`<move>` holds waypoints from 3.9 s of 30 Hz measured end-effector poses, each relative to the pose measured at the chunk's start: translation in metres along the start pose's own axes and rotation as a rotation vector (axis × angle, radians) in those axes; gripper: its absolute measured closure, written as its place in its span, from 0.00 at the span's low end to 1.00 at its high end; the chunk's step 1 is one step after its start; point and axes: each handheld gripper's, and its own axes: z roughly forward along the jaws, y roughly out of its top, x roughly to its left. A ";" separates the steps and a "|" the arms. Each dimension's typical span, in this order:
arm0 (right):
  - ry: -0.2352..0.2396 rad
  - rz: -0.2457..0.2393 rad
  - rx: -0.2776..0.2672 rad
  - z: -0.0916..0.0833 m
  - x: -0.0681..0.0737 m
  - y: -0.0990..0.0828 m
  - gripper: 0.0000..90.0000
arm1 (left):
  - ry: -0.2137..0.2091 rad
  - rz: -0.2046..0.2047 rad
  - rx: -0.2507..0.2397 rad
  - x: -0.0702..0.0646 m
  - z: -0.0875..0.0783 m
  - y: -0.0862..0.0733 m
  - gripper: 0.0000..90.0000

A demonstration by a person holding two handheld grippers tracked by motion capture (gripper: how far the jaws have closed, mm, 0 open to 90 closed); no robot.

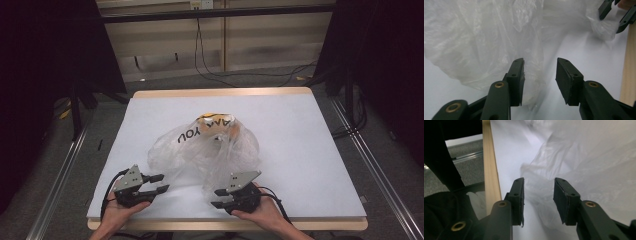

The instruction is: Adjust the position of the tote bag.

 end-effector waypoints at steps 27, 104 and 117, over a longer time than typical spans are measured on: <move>-0.073 0.005 0.061 0.014 -0.002 -0.004 0.99 | -0.088 -0.059 0.160 0.008 0.021 -0.006 0.98; -0.293 -0.033 -0.542 -0.170 -0.046 0.103 1.00 | 0.001 0.034 -0.415 0.041 -0.053 0.180 1.00; -0.369 -0.021 -0.602 -0.198 -0.065 0.123 1.00 | 0.034 0.050 -0.433 0.057 -0.058 0.207 1.00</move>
